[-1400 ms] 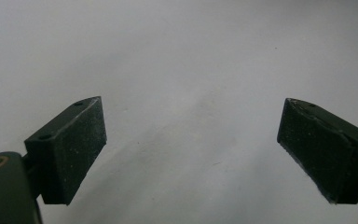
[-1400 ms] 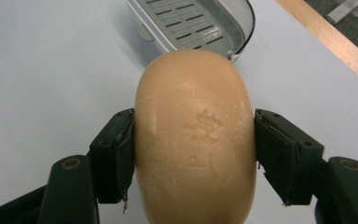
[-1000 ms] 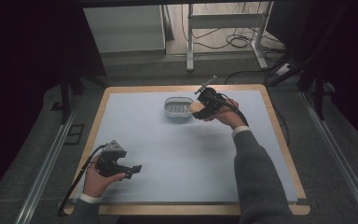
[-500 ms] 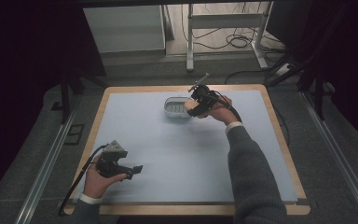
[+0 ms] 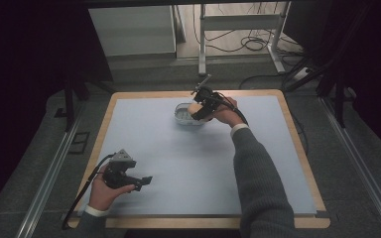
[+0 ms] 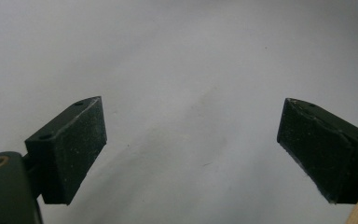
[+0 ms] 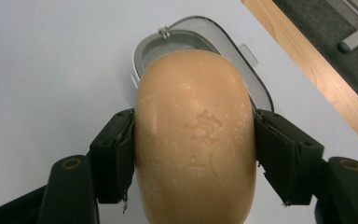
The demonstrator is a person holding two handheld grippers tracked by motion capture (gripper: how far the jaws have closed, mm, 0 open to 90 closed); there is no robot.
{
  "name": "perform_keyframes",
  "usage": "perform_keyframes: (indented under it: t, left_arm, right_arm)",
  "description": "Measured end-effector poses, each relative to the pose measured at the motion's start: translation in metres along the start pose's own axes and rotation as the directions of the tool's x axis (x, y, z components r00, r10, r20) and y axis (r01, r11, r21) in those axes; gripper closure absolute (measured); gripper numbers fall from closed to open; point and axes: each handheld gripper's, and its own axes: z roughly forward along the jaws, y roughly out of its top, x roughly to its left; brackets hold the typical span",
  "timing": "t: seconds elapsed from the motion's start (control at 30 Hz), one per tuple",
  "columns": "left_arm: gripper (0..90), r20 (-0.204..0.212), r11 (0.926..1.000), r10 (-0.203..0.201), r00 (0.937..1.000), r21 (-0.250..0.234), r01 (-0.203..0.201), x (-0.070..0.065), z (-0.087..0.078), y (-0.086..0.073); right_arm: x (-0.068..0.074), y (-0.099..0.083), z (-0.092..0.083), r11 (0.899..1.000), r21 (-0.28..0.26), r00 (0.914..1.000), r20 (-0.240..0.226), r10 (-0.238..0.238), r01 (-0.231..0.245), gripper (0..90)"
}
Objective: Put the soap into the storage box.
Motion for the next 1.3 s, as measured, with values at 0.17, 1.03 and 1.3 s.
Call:
perform_keyframes:
  t: [0.17, 1.03, 1.3]
  left_arm:
    - [8.2, 0.000, 0.9999, -0.002, 1.0000, -0.011, 0.002, 0.000, -0.003, 0.000]
    - [7.7, -0.039, 0.9984, -0.039, 0.9985, -0.042, 0.037, 0.007, -0.019, -0.007]
    - [7.8, -0.037, 0.9988, -0.036, 0.9986, -0.035, 0.035, 0.008, -0.018, -0.007]
  right_arm:
    - [-0.001, 0.006, 0.007, 1.000, 0.002, 1.0000, -0.007, 0.003, -0.003, 32.9]
    - [-0.004, 0.032, 0.048, 0.997, 0.009, 0.9966, -0.034, -0.075, 0.075, 32.8]
    - [-0.005, 0.028, 0.054, 0.997, 0.027, 0.9968, -0.023, -0.077, 0.077, 32.5]
